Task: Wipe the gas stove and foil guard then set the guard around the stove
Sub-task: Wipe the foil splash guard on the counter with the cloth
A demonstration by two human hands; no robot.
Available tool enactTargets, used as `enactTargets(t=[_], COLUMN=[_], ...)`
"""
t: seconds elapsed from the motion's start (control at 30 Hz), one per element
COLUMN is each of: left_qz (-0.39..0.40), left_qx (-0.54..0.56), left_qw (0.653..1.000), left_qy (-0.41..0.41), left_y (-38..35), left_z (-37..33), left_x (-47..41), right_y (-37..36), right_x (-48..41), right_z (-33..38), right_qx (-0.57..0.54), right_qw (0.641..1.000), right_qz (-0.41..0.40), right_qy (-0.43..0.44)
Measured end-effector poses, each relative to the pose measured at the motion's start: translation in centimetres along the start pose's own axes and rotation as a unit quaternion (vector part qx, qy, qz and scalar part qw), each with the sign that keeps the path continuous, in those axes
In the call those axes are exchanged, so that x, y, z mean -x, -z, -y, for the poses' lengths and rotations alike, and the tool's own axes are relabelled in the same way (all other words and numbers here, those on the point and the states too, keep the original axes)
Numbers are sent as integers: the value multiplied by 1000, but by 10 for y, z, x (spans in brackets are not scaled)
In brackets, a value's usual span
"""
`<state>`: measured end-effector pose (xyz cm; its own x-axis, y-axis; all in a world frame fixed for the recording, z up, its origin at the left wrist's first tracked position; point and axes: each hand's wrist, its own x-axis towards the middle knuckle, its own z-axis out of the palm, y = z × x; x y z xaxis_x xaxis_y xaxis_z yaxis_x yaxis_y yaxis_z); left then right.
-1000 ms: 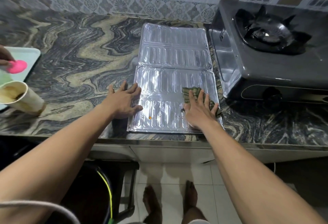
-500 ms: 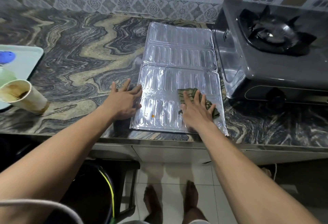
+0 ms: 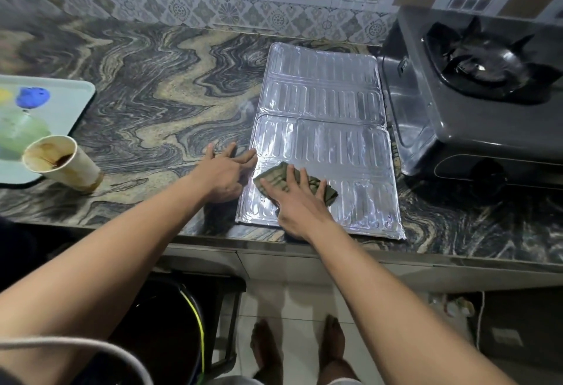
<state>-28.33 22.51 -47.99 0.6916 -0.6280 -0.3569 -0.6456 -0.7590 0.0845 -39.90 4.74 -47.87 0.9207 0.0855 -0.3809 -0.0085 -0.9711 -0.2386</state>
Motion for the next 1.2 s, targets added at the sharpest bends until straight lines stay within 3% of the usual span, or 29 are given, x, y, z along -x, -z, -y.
enactTargets(t=[0.3,0.57,1.03,1.2], left_qz=[7,7,-5,-7], left_qx=[33,2,14,-39], left_qw=[999,1000,998,997], left_qy=[13,27,60,59], left_y=[1,1,7,16], left_z=[-3,-12,-32,-47], left_x=[1,4,8,5], right_y=[-6,-14,-15,-15], right_x=[18,39,49,46], right_z=[-3,-19,-51,-52], right_qx=[73,64,16,-2], right_qw=[993,991,999,998], right_qz=[9,-15,-43,-49], right_qy=[96,112,-15,-36])
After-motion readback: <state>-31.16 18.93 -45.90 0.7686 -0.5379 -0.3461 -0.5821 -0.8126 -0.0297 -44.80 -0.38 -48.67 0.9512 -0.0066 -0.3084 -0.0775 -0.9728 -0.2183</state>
